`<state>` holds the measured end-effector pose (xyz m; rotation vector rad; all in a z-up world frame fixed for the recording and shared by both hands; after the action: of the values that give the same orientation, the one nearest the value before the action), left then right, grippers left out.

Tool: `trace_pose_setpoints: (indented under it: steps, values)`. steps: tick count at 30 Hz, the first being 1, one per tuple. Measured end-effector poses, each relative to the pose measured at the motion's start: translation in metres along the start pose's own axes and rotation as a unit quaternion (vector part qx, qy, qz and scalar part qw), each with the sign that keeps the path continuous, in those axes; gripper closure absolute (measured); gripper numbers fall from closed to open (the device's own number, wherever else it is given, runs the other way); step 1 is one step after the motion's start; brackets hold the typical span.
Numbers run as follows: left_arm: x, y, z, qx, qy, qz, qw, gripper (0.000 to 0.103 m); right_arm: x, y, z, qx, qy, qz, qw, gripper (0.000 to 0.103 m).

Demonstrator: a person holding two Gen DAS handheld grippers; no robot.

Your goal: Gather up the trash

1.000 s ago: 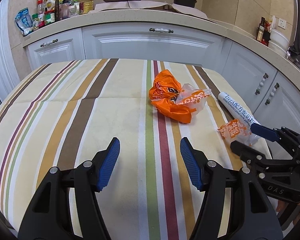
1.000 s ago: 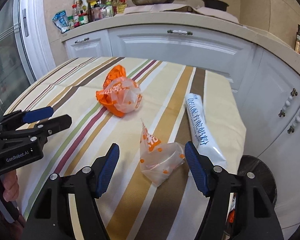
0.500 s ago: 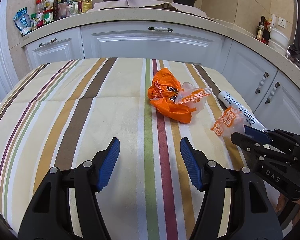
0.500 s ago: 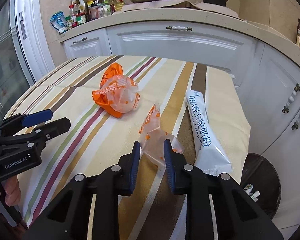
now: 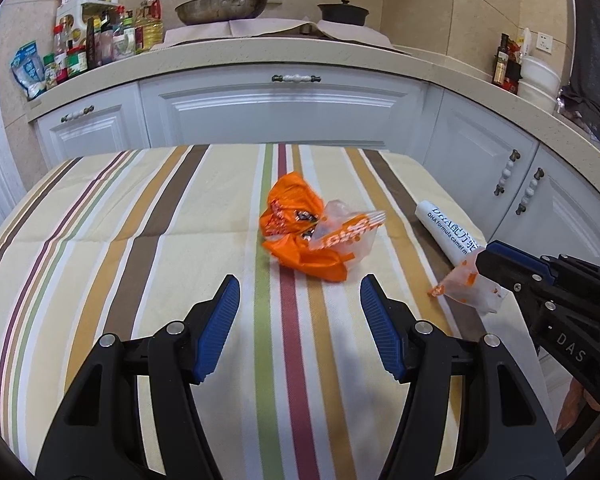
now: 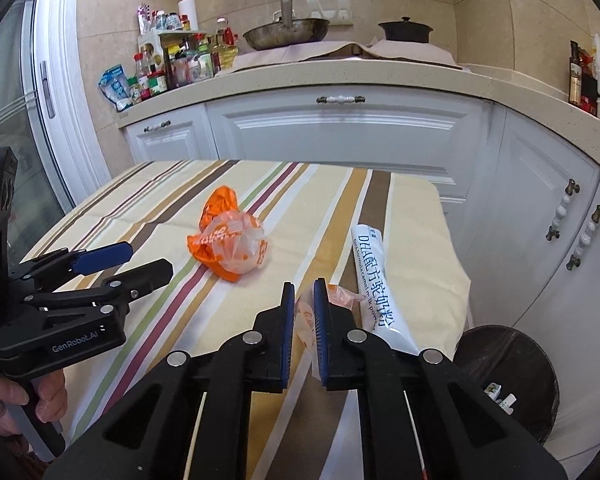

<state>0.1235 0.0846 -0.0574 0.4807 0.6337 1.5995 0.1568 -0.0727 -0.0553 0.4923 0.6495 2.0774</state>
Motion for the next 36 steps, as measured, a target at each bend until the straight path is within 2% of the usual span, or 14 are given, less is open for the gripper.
trace_pose_setpoints:
  steps: [8, 16, 19, 31, 36]
  values:
    - [-0.008, -0.005, 0.006, -0.002, -0.006, 0.003, 1.0, 0.042, 0.001, -0.007, -0.007, 0.008, 0.0, 0.012, 1.0, 0.092]
    - [-0.008, -0.013, 0.01, 0.001, -0.013, 0.001, 0.9999, 0.042, -0.003, 0.005, -0.002, -0.016, -0.005, 0.01, 1.0, 0.092]
    - [-0.01, -0.015, 0.014, -0.003, -0.013, -0.003, 0.9999, 0.034, -0.006, 0.012, 0.003, -0.026, -0.005, 0.007, 1.0, 0.092]
    - [-0.022, -0.037, 0.03, -0.009, -0.029, 0.002, 0.9995, 0.034, -0.02, 0.014, 0.013, -0.046, -0.01, 0.008, 0.999, 0.092]
    - [-0.023, -0.046, 0.029, 0.003, -0.034, -0.009, 0.9994, 0.035, -0.022, 0.011, 0.011, -0.043, -0.013, 0.009, 0.999, 0.092]
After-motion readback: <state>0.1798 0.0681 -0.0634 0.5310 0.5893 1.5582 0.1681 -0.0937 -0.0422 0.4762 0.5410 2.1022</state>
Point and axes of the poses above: each gripper's, at about its wrist camera, not at the fingertips, and y roughly against the way its jaws point, x to its left, z to its top, the point moved 2 cm from there along -y, roughly the way its jaws point, and after that the axes turned 1 degree about y, right-handed, at the moved point
